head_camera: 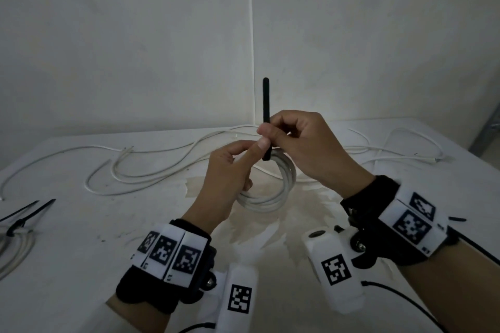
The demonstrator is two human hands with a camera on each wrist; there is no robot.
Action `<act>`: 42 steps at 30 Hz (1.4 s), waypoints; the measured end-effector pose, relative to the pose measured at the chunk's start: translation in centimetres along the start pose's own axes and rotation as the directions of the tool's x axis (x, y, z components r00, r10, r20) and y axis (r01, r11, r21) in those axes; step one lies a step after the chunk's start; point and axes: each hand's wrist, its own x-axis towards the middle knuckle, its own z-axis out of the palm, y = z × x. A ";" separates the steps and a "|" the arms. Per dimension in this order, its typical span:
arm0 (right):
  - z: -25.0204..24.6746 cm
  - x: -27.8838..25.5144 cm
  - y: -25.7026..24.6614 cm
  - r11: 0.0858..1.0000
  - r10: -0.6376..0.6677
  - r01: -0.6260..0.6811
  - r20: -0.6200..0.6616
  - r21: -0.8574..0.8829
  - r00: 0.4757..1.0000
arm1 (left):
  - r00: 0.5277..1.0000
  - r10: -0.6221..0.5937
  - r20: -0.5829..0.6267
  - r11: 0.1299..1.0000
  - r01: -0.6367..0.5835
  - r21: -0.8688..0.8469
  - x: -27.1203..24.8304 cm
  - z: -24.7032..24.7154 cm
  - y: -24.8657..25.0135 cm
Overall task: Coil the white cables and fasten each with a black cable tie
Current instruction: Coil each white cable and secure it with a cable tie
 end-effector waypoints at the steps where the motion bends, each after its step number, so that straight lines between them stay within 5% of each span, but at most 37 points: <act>1: -0.1 0.0 0.0 1.000 -0.007 0.007 -0.015 -0.017 1.000 | 1.000 0.003 -0.004 1.000 -0.003 0.019 0.0 0.1 0.0; 11: 0.6 0.1 0.2 0.987 -0.104 0.081 -0.171 -0.137 0.980 | 0.999 0.038 -0.002 0.995 -0.038 0.091 -0.2 0.0 0.3; 24: 4.4 -2.3 3.3 0.980 0.168 -0.179 0.121 0.087 0.978 | 0.964 -0.108 -0.242 0.980 0.063 -0.188 0.6 -2.8 -0.7; 28: 6.6 -2.2 3.2 0.962 0.107 -0.083 -0.081 0.262 0.991 | 0.959 -0.143 -0.245 0.967 0.083 -0.242 0.3 -3.3 -0.5; 35: 8.5 -0.4 2.2 0.982 0.114 -0.065 -0.286 0.175 0.951 | 0.977 -0.124 -0.176 0.971 0.083 -0.225 -0.5 -4.2 -0.4; 42: 9.2 -0.7 1.4 0.972 0.006 -0.020 0.059 0.236 0.998 | 0.956 -0.090 -0.279 0.966 0.016 -0.258 -0.1 -7.2 0.3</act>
